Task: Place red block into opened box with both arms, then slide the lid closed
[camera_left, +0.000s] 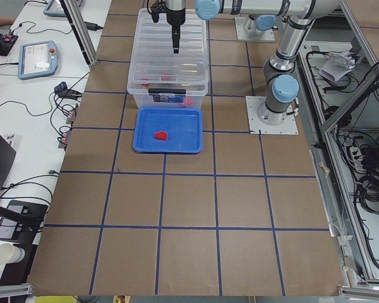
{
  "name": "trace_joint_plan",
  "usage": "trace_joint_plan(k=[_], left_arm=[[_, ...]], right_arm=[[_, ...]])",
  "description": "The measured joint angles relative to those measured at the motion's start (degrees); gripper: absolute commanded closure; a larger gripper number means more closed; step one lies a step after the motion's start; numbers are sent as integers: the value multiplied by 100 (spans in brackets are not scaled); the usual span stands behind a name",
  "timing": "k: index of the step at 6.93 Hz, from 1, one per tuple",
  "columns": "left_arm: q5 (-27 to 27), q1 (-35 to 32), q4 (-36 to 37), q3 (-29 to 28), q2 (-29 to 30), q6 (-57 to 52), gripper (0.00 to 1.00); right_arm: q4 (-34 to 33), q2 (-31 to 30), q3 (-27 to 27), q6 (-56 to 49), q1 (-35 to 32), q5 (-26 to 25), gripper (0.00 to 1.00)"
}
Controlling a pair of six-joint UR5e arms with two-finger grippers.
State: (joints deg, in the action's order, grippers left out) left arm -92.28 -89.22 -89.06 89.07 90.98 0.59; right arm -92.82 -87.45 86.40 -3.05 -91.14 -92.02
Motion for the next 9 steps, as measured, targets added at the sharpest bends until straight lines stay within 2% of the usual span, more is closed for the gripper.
trace_joint_plan(k=[6, 8, 9], left_arm=[[0, 1, 3, -3, 2, -15, 0], [-1, 3, 2, -1, 5, -15, 0], [-3, 5, 3, 1, 7, -15, 0]], right_arm=[[-46, 7, 45, -2, 1, 2, 0], [-509, 13, 432, -5, 21, 6, 0], [-1100, 20, 862, -20, 44, 0, 0]])
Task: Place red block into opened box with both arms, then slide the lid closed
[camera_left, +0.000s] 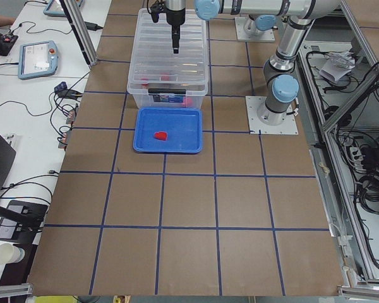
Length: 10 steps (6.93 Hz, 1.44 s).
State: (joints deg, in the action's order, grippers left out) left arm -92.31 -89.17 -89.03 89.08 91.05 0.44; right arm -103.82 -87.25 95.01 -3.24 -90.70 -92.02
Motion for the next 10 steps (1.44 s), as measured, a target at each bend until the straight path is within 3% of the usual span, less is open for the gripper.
trace_joint_plan(k=[3, 5, 10], left_arm=[[-6, 0, 0, 4, -6, 0, 0], [-6, 6, 2, 3, -14, -13, 0], [-6, 37, 5, 0, -20, -111, 0]], right_arm=[[-1482, 307, 803, -54, 26, -65, 0], [-1735, 490, 884, -65, 33, -123, 0], [-1732, 560, 894, -178, 105, -1140, 0]])
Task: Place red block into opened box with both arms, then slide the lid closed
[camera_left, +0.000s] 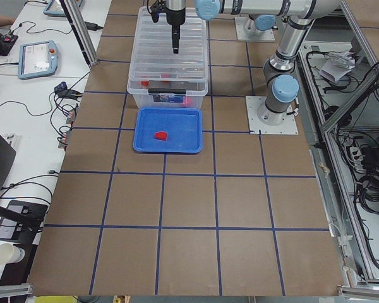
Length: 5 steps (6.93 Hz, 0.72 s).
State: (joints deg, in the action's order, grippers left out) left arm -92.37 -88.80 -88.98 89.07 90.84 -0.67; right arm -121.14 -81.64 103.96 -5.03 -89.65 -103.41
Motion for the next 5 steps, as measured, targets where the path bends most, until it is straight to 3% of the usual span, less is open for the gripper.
trace_joint_plan(k=[3, 5], left_arm=[[-8, 309, 52, 83, 14, -861, 0], [28, 1195, 123, 206, 215, -2130, 0]], right_arm=[[103, -43, 26, -170, 557, -182, 0], [122, -72, 39, -306, 914, -222, 0]])
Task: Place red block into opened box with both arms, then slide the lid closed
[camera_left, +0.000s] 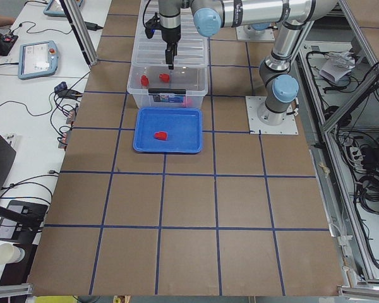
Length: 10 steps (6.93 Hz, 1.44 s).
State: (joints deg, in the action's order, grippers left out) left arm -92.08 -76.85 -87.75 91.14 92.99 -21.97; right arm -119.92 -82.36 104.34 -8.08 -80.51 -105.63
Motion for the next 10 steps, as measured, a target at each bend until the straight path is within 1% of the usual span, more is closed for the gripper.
trace_joint_plan(k=[1, 4, 5, 6, 7, 8, 9, 10], left_arm=[[34, 406, 158, 91, 166, -493, 0], [70, 1090, 1480, 479, 947, -1678, 0], [188, 1295, 1707, 604, 1200, -1939, 0], [392, 1399, 1943, 711, 1439, -2041, 0], [497, 1442, 2279, 789, 1686, -2088, 0], [470, 1468, 2544, 830, 1911, -2113, 0], [400, 1481, 2764, 849, 2104, -2114, 0], [364, 1485, 2916, 865, 2270, -2100, 9]], right_arm=[[6, -16, 7, -45, 166, -77, 0], [59, -45, 14, -68, 389, -255, 0], [65, -64, 0, -44, 390, -230, 0], [58, -107, -52, 3, 373, -55, 0], [65, -181, -200, 36, 338, 415, 0], [243, -265, -472, 96, 268, 905, 0], [672, -347, -825, 282, 119, 1154, 0], [1246, -402, -1236, 651, -102, 1250, 0]])
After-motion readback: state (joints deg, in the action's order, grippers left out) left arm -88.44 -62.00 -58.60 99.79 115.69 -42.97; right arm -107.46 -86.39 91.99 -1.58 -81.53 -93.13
